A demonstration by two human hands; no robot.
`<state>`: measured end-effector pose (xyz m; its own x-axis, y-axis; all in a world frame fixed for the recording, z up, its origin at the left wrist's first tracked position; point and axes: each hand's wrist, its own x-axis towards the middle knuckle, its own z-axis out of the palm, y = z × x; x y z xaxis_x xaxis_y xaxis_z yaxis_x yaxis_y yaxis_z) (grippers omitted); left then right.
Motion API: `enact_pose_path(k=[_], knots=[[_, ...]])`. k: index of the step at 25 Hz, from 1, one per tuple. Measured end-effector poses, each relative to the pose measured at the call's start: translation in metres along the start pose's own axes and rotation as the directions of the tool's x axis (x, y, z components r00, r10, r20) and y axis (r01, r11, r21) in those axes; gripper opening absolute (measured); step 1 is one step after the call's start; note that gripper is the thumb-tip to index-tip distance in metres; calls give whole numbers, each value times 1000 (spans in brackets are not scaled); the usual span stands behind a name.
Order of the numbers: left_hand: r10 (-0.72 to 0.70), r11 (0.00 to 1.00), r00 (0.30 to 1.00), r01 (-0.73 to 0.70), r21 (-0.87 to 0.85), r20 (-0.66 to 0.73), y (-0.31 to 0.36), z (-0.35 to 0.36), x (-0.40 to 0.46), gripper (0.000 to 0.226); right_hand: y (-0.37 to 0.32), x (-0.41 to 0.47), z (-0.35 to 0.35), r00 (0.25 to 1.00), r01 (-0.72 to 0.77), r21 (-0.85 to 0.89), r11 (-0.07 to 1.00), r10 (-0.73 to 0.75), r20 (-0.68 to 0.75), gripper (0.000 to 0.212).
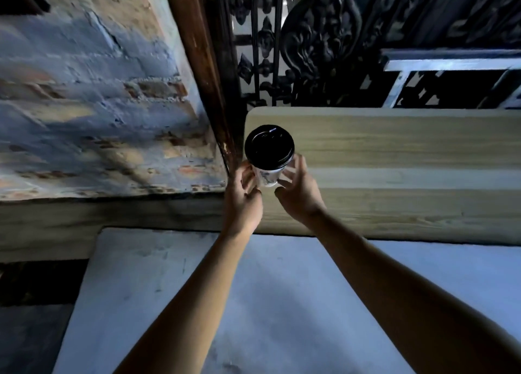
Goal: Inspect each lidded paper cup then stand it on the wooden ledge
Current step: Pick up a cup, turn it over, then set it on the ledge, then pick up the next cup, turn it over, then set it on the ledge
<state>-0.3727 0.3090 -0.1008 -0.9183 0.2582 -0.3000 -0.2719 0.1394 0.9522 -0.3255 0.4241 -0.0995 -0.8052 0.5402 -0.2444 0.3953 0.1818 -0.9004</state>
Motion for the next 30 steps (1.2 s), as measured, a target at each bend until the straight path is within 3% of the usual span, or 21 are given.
enact_pose_path(k=[4,8,12,15,17,21,24,26,30], knots=[[-61,996,993,67,-65,98,-20,4,0,76,12,6,11,997,-20,-99,995,28,76,78],[-87,995,995,89,-38,53,-13,-6,-22,84,-1,-20,-16,989,-112,-142,984,124,79,103],[48,983,999,-51,179,24,4,-24,-108,66,-20,-98,-88,986,-126,-293,948,152,70,67],[221,873,968,-249,419,115,7,-21,-214,60,-41,-183,-151,978,33,-505,862,76,192,35],[263,777,942,-334,533,208,-6,-18,-286,61,-44,-246,-190,964,149,-545,825,1,265,26],[51,748,977,-175,640,207,-62,-1,-425,59,-14,-364,-246,914,356,-551,755,-158,375,25],[-125,752,966,-56,657,226,-96,28,-484,85,22,-420,-261,883,340,-577,743,-42,467,38],[-77,756,968,-100,647,240,-100,54,-494,83,37,-437,-263,865,344,-577,741,-11,501,47],[135,832,981,-188,522,137,-79,86,-506,46,50,-442,-277,894,313,-593,742,-20,447,52]])
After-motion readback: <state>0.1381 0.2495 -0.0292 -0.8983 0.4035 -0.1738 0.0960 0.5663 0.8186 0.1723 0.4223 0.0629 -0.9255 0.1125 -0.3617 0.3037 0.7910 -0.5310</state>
